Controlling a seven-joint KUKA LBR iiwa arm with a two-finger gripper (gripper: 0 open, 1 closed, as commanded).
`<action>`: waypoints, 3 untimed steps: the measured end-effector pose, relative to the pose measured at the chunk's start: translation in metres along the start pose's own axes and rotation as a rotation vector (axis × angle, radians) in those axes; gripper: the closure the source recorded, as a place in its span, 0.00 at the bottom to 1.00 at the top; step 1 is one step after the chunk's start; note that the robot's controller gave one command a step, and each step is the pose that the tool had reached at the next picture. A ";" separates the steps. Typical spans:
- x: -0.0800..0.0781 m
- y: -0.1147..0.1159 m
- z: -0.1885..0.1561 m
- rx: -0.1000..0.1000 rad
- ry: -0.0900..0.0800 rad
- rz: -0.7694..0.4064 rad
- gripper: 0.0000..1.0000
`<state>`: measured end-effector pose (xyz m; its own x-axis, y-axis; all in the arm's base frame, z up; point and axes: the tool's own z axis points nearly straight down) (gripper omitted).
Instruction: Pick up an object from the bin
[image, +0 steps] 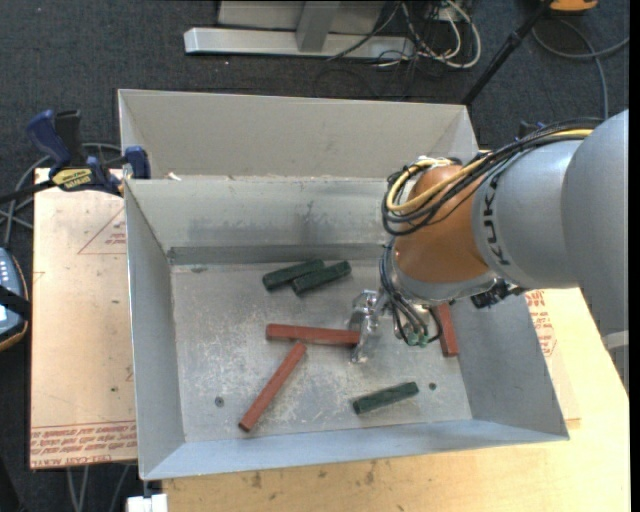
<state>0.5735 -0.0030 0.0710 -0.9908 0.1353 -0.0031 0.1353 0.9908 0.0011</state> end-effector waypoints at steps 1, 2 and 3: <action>-0.015 0.011 -0.139 -0.001 -0.009 -0.159 1.00; -0.013 0.011 -0.134 0.000 0.000 -0.158 0.00; -0.017 -0.002 0.002 -0.001 0.008 -0.367 0.00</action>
Offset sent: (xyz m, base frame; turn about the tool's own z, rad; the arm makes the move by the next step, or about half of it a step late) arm 0.0127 0.0078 0.1342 -0.1592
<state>0.5901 -0.0076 0.0692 -0.9733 -0.2295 0.0047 -0.2295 0.9733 0.0022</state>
